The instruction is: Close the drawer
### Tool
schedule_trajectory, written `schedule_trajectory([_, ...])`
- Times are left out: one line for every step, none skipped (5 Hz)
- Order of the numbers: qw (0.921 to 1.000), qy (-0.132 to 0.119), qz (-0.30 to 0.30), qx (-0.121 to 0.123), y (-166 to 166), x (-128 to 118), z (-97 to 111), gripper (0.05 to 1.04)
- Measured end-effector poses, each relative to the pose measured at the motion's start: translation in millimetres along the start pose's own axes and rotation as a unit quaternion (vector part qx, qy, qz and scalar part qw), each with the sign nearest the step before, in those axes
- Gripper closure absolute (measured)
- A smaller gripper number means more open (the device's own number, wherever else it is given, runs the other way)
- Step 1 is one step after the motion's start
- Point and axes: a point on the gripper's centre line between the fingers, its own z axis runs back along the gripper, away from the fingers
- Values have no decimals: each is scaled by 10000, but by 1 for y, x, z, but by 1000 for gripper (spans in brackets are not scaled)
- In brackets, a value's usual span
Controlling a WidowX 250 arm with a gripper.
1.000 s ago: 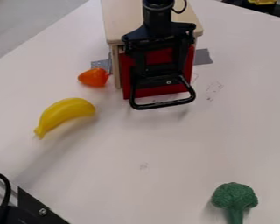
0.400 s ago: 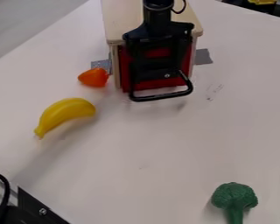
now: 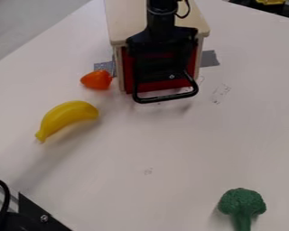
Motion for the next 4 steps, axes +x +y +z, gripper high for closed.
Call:
schedule_trajectory([9999,68,-83,-73,9,-28,13,85])
schedule_trajectory([9987,147,-251,-425,-3,-54,56,85])
schedule_trajectory([9970,277,-158,-702,-13,-56,89,85])
schedule_trajectory([9959,372,-78,-821,-22,-52,122,85])
